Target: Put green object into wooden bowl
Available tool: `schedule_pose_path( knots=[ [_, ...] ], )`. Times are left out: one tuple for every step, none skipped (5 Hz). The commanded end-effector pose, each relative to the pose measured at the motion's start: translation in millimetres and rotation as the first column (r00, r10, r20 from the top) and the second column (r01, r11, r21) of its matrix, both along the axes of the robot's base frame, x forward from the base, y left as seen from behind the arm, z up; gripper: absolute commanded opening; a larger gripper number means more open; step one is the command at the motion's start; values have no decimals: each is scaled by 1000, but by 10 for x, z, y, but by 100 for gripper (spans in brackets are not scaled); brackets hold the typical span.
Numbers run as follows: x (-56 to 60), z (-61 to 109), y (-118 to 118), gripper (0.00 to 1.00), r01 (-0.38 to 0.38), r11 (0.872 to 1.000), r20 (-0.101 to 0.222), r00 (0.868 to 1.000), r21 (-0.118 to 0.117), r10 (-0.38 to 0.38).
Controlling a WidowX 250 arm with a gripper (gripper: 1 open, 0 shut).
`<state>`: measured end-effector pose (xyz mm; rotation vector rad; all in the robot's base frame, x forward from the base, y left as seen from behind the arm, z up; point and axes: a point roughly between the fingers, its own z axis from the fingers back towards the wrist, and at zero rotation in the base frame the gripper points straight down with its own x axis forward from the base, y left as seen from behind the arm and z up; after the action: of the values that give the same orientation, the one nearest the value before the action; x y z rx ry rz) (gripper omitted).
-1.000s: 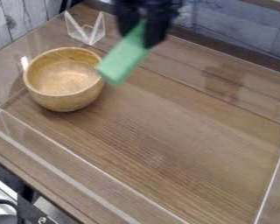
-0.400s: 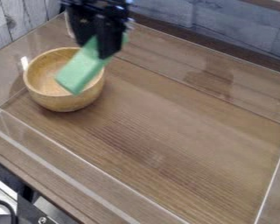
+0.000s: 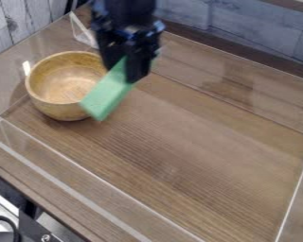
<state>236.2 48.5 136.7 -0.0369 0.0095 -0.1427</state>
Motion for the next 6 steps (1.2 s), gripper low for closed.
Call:
schedule_pose_path(
  knots=[
    [63, -121, 171, 0, 25, 999, 68, 997, 21, -26],
    [262, -154, 284, 0, -19, 1000, 93, 996, 24, 17],
    [382, -155, 376, 0, -48, 999, 109, 993, 24, 45],
    [448, -88, 534, 0, -79, 997, 122, 990, 25, 75],
    [505, -65, 587, 0, -89, 996, 136, 987, 25, 85],
    [542, -44, 577, 0, -94, 995, 148, 985, 20, 90]
  ],
)
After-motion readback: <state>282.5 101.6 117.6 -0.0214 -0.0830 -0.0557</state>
